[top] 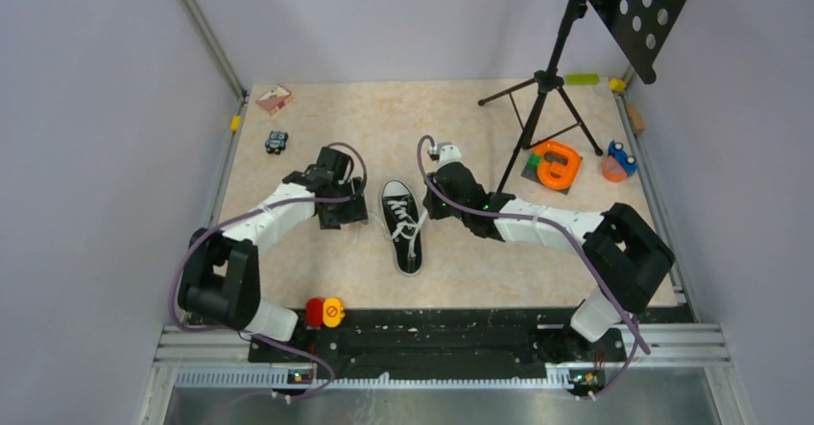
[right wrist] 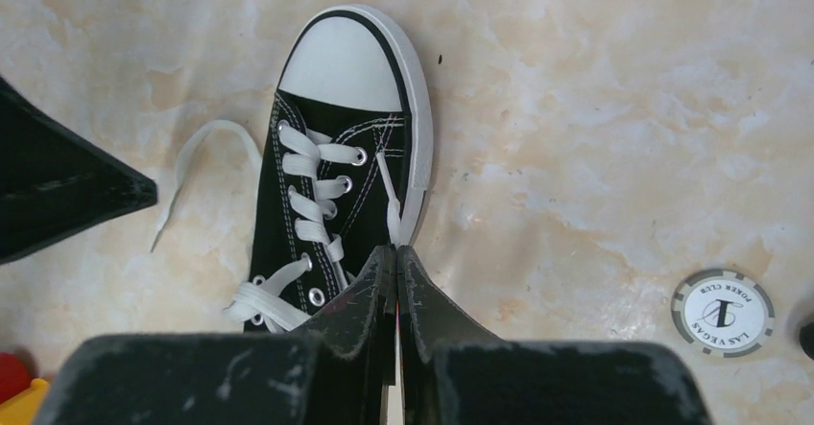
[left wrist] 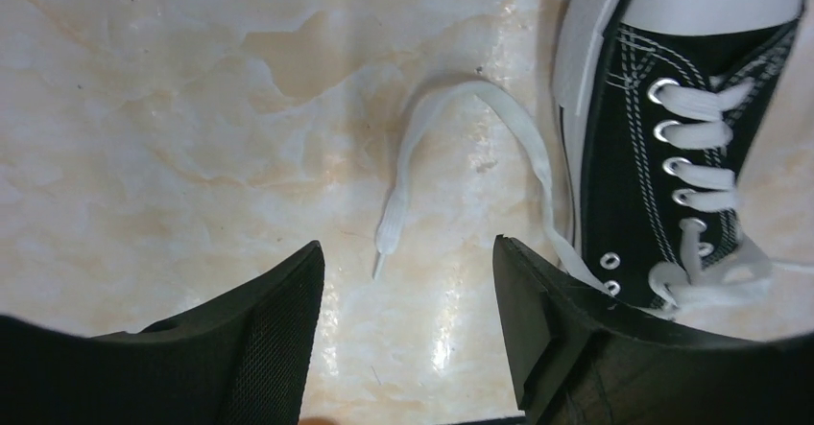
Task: Tie the shoes
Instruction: Tie the shoelace on the shoe.
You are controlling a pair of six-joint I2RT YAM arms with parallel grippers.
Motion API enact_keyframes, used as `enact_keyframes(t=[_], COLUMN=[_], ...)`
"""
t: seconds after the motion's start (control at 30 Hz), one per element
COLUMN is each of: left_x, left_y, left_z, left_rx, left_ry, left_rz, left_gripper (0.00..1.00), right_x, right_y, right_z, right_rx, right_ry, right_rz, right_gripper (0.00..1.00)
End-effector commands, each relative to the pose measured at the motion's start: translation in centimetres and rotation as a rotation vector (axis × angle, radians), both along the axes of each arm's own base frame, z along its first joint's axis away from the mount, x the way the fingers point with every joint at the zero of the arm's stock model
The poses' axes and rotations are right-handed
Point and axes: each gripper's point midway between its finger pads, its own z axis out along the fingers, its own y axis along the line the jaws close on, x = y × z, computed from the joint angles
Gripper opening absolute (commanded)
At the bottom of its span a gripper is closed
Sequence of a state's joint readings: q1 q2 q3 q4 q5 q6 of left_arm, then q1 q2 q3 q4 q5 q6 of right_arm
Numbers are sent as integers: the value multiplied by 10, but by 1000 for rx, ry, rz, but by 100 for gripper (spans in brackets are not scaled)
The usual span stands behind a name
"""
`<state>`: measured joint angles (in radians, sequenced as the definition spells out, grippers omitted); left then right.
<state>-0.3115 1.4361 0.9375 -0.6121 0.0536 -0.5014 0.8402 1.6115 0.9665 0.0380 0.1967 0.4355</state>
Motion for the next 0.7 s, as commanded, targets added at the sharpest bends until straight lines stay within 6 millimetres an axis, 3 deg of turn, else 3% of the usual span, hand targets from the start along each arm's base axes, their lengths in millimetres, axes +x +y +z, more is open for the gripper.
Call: enact_keyframes(t=[0.0,0.13,0.2,0.33,0.4,0.43,0.53,0.67], left_x=[13,16,15,14,12,13,12,13], left_y=[9,-1,0,1,4,6,12,23], left_z=[-20,-33,-44,-61,-65,-63,-45,10], left_rx=[127,108,114,133,155,168,175,156], left_ry=[-33,-15,8,50,71,71,44,-108], left_rz=[40,40,66,81,86,90,118,174], left_gripper=[69,68,61,35,9,0,0,0], right_x=[4,2,1,1,2,3,10,23], right_y=[4,3,3,1,-1,-2,-10,-32], right_z=[28,26,26,29,30,31,36,54], right_rx=[114,117,120,125,129,131,144,190], right_ry=[-37,-32,-32,-41,-45,-47,-53,-101], right_rz=[-18,-13,-11,-18,-26,-34,-78,-206], right_gripper=[0,0,0,0,0,0,0,0])
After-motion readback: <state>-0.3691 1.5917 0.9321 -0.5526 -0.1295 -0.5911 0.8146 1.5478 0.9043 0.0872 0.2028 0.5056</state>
